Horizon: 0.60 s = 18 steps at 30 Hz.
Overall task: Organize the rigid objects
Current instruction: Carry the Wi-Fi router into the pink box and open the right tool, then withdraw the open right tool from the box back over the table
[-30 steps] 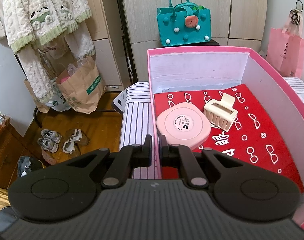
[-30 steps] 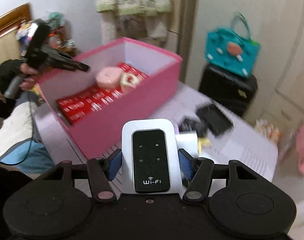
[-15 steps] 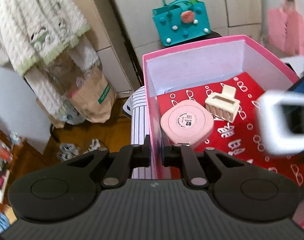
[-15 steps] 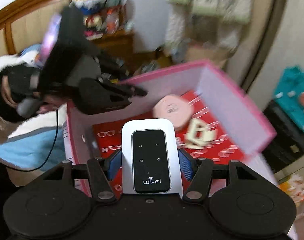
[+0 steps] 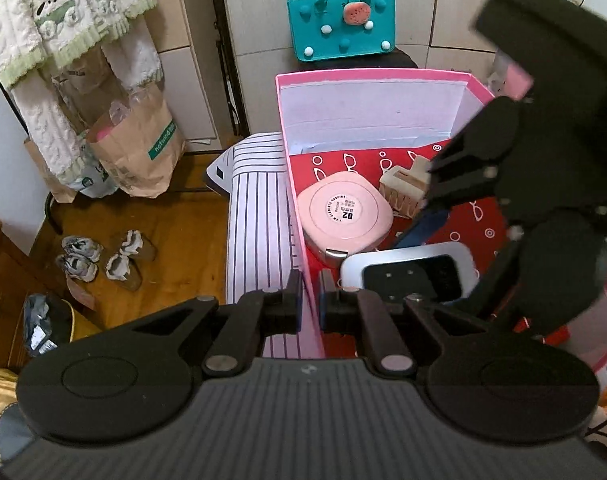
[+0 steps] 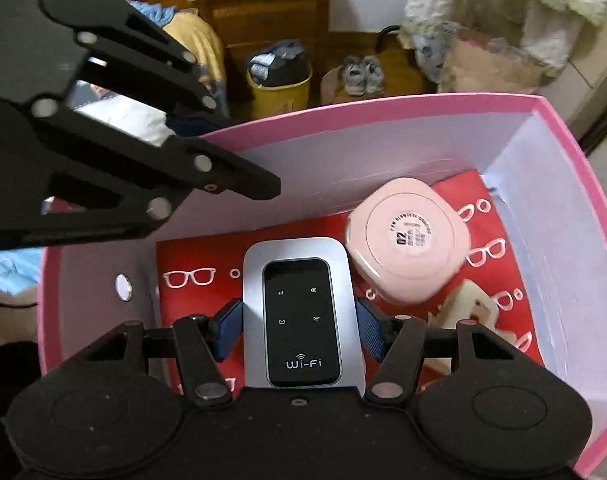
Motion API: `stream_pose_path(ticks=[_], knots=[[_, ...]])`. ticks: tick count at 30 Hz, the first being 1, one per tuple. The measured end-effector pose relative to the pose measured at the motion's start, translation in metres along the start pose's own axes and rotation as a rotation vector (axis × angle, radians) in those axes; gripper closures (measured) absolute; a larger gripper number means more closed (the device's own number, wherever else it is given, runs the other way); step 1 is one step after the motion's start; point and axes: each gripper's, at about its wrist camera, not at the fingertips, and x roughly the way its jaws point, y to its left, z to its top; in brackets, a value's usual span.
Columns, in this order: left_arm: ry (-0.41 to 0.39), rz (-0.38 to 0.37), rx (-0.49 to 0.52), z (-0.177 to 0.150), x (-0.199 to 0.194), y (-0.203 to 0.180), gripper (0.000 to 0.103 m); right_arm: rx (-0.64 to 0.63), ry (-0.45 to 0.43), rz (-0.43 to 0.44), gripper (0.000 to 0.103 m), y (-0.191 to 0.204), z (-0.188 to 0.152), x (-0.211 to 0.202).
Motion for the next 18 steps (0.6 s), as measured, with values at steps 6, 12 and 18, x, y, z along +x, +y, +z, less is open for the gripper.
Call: stream_pose_path(ticks=[6,12,18], knots=[[0.004,0.022,0.03,-0.001,0.001,-0.006,0.096,-0.078,0.033,-0.005,0.038,-0.001,0.006,0.012],[0.021,0.013,0.017,-0.005,0.005,-0.005,0.096,0.009,-0.091,-0.088,0.036,-0.005,-0.012,-0.027],[0.019,0.006,0.015,-0.008,0.007,-0.004,0.093,0.196,-0.403,-0.225,0.035,0.005,-0.074,-0.111]])
